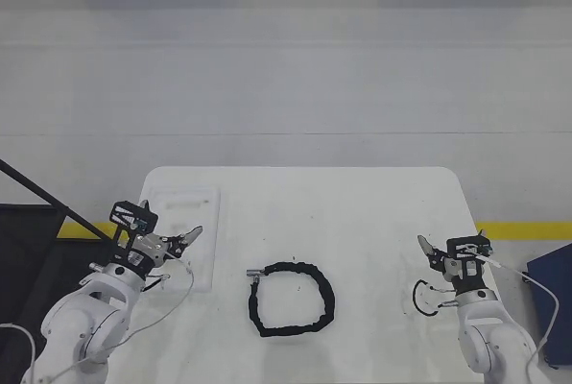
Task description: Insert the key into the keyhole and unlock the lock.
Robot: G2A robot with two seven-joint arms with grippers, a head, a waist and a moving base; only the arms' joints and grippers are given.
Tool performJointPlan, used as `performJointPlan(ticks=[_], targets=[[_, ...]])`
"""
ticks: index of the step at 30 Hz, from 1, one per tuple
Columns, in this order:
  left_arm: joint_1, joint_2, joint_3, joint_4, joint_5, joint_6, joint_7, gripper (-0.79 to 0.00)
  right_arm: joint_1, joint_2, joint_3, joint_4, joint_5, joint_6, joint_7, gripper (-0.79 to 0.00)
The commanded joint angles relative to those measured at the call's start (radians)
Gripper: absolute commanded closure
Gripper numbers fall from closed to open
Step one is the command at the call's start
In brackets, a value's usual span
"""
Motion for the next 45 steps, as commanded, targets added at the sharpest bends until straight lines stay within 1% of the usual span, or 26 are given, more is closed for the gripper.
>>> performJointPlan(ticks=[1, 3, 4, 5, 7, 10, 13, 16, 23, 29, 33, 37, 45], targets=[[-0.015, 0.003, -0.004, -0.02, -0.029, -0.037, -0.052, -0.785, 0.0, 0.0, 0.0, 0.0, 0.0, 0.0, 0.0, -0.785], [-0.043, 0.008, -0.009, -0.031, -0.076, -0.084, -0.167, -0.785, 0.0, 0.0, 0.0, 0.0, 0.0, 0.0, 0.0, -0.785], [-0.06, 0.01, -0.005, -0.032, -0.115, -0.104, -0.243, -0.785, 0.0, 0.0, 0.0, 0.0, 0.0, 0.0, 0.0, -0.785], [-0.082, 0.013, -0.001, -0.032, -0.168, -0.116, -0.318, -0.785, 0.0, 0.0, 0.0, 0.0, 0.0, 0.0, 0.0, -0.785], [-0.134, 0.019, -0.001, -0.042, -0.223, -0.13, -0.465, -0.785, 0.0, 0.0, 0.0, 0.0, 0.0, 0.0, 0.0, -0.785], [-0.197, 0.026, 0.013, -0.054, -0.298, -0.136, -0.615, -0.785, 0.0, 0.0, 0.0, 0.0, 0.0, 0.0, 0.0, -0.785], [-0.249, 0.034, 0.021, -0.058, -0.388, -0.112, -0.765, -0.785, 0.0, 0.0, 0.0, 0.0, 0.0, 0.0, 0.0, -0.785], [-0.297, 0.04, 0.037, -0.051, -0.409, -0.076, -0.868, -0.785, 0.0, 0.0, 0.0, 0.0, 0.0, 0.0, 0.0, -0.785], [-0.385, 0.051, 0.105, 0.004, -0.38, -0.021, -1.01, -0.785, 0.0, 0.0, 0.0, 0.0, 0.0, 0.0, 0.0, -0.785], [-0.446, 0.059, 0.174, 0.065, -0.376, -0.001, -1.136, -0.785, 0.0, 0.0, 0.0, 0.0, 0.0, 0.0, 0.0, -0.785], [-0.462, 0.061, 0.199, 0.135, -0.419, 0.031, -1.152, -0.785, 0.0, 0.0, 0.0, 0.0, 0.0, 0.0, 0.0, -0.785], [-0.465, 0.065, 0.214, 0.21, -0.4, 0.037, -1.153, -0.785, 0.0, 0.0, 0.0, 0.0, 0.0, 0.0, 0.0, -0.785], [-0.473, 0.08, 0.252, 0.27, -0.363, 0.02, -1.195, -0.785, 0.0, 0.0, 0.0, 0.0, 0.0, 0.0, 0.0, -0.785]])
